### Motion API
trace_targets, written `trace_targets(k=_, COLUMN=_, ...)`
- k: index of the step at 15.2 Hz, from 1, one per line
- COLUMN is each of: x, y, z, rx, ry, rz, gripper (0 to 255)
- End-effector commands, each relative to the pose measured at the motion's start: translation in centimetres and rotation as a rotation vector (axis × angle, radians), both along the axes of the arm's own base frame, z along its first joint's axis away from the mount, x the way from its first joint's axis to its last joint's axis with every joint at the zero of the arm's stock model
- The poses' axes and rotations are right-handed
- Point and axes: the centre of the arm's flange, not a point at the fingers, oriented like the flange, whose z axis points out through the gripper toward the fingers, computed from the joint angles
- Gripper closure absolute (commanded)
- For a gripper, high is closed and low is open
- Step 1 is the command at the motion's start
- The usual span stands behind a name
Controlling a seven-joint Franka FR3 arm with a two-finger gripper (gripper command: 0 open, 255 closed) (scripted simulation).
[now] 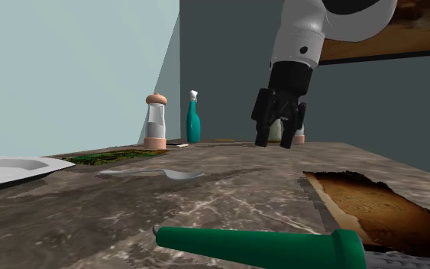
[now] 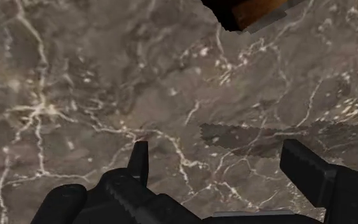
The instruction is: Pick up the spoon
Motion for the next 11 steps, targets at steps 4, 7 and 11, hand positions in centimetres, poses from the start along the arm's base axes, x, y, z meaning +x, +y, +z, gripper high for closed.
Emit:
trace_targets(k=4, x=3.3, y=5.5, z=0.3, rx=0.004, ry=-0.013, rz=0.067, gripper=0)
trace_targets(k=7, x=5.0, y=9.0, z=0.5, rx=0.006, ry=-0.02, rz=0.107, gripper=0)
trace_targets(k=11, x=7.0, y=13.6, z=0.8, rx=0.008, ry=-0.03, rz=0.16, gripper=0)
